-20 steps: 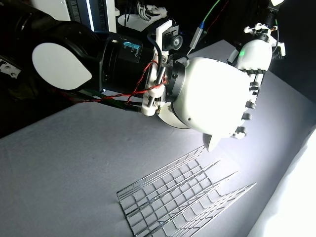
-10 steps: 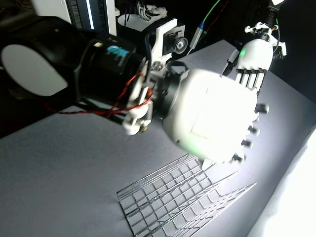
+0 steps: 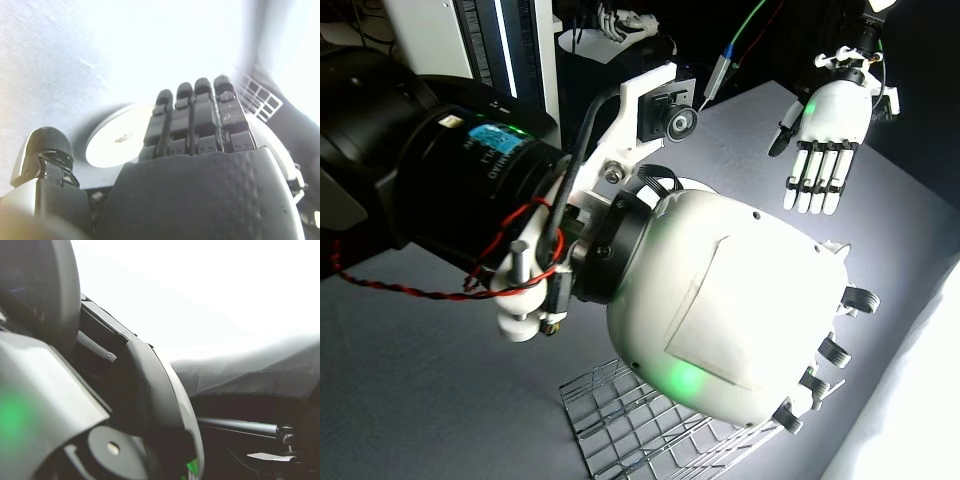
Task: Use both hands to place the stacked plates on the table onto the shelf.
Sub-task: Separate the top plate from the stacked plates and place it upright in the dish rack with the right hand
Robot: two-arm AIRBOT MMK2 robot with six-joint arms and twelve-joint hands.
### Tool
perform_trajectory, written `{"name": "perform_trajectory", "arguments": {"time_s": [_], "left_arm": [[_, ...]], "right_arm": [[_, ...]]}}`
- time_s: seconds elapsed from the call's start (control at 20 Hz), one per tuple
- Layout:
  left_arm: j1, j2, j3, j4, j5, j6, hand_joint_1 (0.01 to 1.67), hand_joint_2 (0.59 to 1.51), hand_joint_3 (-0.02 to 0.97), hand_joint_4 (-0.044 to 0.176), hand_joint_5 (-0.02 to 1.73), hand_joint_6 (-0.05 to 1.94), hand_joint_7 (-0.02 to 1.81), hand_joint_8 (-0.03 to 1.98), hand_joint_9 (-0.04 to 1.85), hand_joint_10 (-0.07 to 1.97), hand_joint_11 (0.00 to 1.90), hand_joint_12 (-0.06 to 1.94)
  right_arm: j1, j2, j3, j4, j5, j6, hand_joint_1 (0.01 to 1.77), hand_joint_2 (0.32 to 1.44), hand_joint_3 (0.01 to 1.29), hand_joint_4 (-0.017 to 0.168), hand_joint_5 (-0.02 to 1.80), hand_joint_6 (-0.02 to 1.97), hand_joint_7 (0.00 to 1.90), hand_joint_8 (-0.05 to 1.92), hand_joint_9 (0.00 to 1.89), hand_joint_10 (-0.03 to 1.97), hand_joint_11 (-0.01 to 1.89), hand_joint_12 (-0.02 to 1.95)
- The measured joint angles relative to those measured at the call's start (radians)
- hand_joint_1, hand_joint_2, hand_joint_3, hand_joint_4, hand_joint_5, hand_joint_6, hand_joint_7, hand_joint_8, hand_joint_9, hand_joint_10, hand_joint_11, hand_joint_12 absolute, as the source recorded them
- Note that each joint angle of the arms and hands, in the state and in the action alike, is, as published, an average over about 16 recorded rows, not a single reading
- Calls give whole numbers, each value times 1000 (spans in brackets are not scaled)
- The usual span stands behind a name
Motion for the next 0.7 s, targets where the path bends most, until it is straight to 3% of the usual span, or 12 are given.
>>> {"name": "perform_trajectory", "arguments": {"time_s": [0.15,0.35,0.7], "left_arm": [[-1,0,-1,1,-7,-10,20,1103,6,1,28,7,34,20,22,12,14,4],[1,-6,1,4,-38,-55,20,1104,8,1,27,7,32,20,22,13,15,3],[25,-43,32,1,-171,-173,20,1110,11,1,30,7,39,19,23,13,18,3]], "right_arm": [[-11,11,6,-9,4,-2,1319,997,13,-8,941,936,1115,636,996,1019,757,1180],[-38,24,9,-29,24,-1,1320,996,13,-8,941,927,1121,622,1001,1016,761,1179],[-111,35,16,-79,66,-1,1319,988,12,-8,939,917,1132,619,996,1023,750,1189]]}}
